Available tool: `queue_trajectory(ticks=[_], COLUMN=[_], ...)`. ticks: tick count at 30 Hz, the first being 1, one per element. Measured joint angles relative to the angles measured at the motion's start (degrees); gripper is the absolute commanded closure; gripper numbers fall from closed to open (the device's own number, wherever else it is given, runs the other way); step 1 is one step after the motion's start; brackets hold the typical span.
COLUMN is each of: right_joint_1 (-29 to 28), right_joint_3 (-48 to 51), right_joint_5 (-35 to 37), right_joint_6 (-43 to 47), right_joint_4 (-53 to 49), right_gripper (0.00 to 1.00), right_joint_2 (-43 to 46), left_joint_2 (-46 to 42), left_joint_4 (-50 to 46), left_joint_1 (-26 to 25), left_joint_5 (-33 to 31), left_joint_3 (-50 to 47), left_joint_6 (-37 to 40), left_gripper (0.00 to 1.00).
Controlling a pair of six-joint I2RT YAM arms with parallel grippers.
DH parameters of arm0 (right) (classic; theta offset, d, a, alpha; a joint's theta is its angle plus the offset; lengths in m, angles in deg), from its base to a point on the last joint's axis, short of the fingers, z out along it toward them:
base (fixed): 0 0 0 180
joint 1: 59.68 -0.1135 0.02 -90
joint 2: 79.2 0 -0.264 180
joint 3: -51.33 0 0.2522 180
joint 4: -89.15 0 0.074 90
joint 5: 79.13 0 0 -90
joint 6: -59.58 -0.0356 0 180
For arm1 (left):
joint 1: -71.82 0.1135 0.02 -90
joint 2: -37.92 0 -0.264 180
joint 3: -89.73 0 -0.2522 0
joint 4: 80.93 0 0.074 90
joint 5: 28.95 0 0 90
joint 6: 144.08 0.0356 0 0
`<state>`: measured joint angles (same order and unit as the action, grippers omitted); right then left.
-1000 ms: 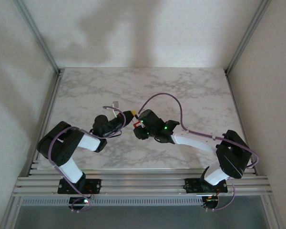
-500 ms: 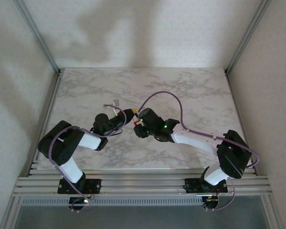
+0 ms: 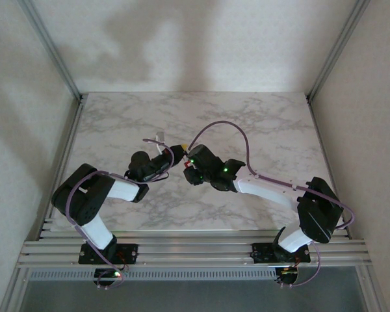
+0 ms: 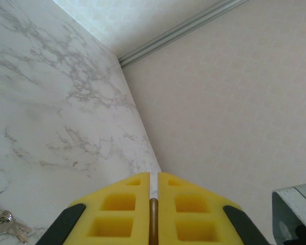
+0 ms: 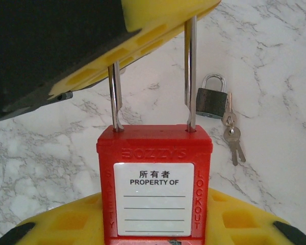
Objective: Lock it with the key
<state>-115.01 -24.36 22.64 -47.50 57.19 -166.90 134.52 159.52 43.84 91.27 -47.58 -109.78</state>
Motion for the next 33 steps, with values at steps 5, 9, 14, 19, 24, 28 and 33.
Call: queue_trajectory(ticks=[5,9,14,19,24,28,33], right_joint_1=[0.37,0.76,1.31,1.70,1.97,2.32,2.60], right_joint_3=[0.50,1.90,3.19,3.85,5.55,6.49,7.72], right_joint_5=[-1.07,-1.95,-2.40,-2.64,-3.82,-5.01,-5.64], right_joint_6=[1.51,2.95,4.24,4.42,4.39,4.46,4.46], right_joint_4=[1.33,2.23,2.49,2.62,3.69,4.63,5.35], right_gripper=[1.00,1.00,1.00,1.00,1.00,1.00,1.00], right_joint_2=[0.33,2.27,4.74,6.49,8.35,9.38,10.47], left_joint_2=[-0.46,-1.46,-2.08,-2.82,-4.57,-6.21,-6.51], left_joint_4=[-0.92,-1.44,-1.44,-2.12,-4.96,-7.37,-8.35], left_joint_1=[-0.11,-0.61,-1.49,-2.05,-2.84,-3.15,-3.61], left_joint_5=[0.00,0.04,0.04,0.00,-0.26,-0.52,-0.50], left_joint_3=[0.02,0.24,0.90,1.70,2.05,2.25,2.60], left_joint_6=[0.66,1.33,1.53,2.16,3.91,5.40,6.25], left_gripper=[1.00,1.00,1.00,1.00,1.00,1.00,0.88])
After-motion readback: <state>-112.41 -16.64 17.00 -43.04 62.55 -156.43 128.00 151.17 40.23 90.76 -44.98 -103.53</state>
